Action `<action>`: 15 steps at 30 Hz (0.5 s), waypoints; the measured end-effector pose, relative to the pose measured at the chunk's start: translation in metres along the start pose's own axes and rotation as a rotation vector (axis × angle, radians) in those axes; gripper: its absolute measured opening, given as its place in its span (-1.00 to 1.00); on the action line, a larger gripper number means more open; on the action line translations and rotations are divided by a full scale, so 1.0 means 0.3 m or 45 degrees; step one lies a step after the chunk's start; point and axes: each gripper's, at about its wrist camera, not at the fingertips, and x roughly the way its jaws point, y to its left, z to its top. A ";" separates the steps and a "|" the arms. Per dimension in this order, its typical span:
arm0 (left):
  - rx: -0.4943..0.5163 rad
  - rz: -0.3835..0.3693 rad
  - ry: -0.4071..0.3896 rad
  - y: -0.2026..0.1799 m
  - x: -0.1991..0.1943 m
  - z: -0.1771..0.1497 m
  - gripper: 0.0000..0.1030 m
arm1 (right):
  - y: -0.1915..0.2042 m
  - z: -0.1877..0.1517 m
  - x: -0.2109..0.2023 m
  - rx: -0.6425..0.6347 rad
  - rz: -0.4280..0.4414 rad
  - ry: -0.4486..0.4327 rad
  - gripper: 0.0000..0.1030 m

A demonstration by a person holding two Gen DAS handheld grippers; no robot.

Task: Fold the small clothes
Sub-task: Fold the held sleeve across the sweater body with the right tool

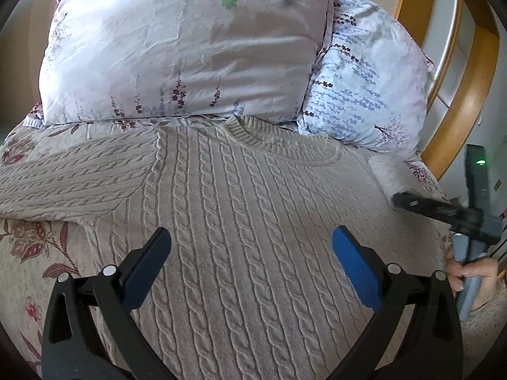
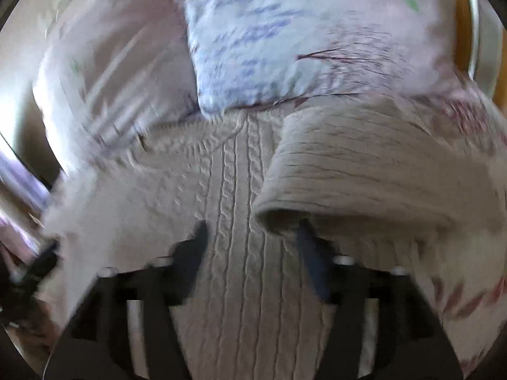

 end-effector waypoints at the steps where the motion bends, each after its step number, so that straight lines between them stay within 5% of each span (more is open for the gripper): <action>1: -0.003 -0.005 0.000 0.001 0.000 0.000 0.97 | -0.021 -0.004 -0.034 0.042 0.028 -0.025 0.24; 5: -0.027 -0.042 0.006 0.008 0.007 0.001 0.97 | -0.200 -0.028 -0.186 0.394 0.062 -0.145 0.24; 10: -0.058 -0.089 0.005 0.013 0.013 0.003 0.97 | -0.466 -0.065 -0.176 0.871 0.070 -0.115 0.10; 15: -0.077 -0.107 -0.020 0.029 -0.005 0.008 0.96 | -0.561 -0.061 -0.137 1.022 0.045 -0.179 0.00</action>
